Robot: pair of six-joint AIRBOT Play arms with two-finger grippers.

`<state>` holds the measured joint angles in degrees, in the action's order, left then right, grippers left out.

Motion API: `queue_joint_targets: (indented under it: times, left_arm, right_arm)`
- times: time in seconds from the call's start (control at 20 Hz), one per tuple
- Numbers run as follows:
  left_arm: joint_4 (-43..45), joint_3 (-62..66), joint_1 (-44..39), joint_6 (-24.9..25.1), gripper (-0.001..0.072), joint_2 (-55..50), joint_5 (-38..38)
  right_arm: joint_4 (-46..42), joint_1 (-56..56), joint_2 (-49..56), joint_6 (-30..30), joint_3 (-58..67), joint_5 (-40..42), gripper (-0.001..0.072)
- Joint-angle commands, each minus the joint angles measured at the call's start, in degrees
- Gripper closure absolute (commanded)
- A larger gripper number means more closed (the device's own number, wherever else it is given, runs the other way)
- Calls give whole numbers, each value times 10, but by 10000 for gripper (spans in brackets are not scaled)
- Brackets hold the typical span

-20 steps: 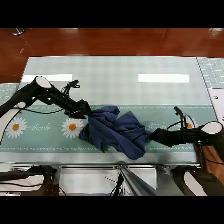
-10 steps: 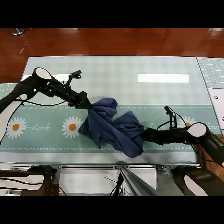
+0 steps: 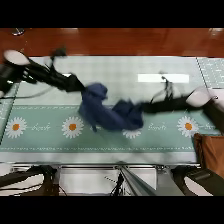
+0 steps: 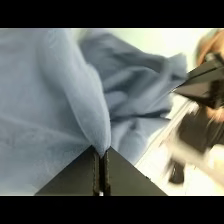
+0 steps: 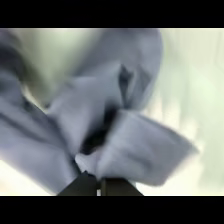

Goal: Fold the shirts.

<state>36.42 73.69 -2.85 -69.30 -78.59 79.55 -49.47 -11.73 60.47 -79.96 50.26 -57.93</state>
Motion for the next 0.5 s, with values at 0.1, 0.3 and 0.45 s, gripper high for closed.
queue_joint_targets:
  times: [0.1,0.3,0.45]
  left_arm:
    - [-87,208,65,-15,688,127,-114]
    - [102,332,80,-88,688,233,-140]
    - [230,351,80,-121,688,331,-134]
  right_arm:
    - [-112,89,0,-54,513,-123,693]
    - [-126,84,-39,-51,737,-203,693]
    - [-178,85,-126,-47,734,-229,692]
